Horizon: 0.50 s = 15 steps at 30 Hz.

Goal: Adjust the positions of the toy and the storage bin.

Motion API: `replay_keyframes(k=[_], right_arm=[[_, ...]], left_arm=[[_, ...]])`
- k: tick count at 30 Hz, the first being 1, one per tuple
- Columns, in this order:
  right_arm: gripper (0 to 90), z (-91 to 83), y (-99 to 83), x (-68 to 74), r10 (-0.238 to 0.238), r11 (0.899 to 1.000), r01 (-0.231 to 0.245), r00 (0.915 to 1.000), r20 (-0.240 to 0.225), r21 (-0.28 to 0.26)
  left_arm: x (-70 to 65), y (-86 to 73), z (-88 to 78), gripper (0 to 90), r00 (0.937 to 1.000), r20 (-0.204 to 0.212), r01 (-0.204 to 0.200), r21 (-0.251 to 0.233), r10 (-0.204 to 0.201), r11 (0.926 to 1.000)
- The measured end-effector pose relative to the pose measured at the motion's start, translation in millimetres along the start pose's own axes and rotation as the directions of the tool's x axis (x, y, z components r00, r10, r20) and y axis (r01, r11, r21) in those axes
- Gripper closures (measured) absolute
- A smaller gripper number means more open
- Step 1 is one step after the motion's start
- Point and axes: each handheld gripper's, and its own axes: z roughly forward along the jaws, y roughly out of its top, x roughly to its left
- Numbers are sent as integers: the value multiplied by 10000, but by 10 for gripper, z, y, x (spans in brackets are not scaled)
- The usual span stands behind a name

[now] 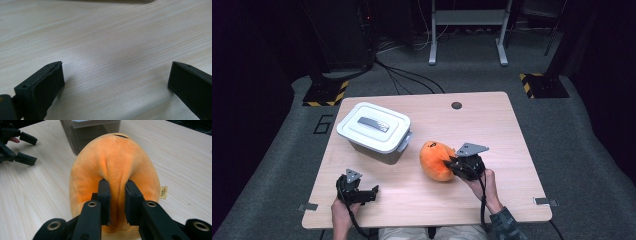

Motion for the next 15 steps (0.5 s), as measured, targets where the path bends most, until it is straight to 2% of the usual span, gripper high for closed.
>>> replay_keyframes(k=[5,6,15], right_arm=[[774,-73,-5,-55,-5,9998,11,9995,330,-192],[774,-107,-8,-70,18,9995,-2,9987,513,-300],[773,-206,-36,-159,64,9991,-17,9938,1110,-429]], left_arm=[[0,0,0,2,10000,-2,3,-2,-3,10000],[0,0,0,2,10000,0,2,-3,-2,10000],[0,0,0,2,10000,-4,8,-3,-8,10000]])
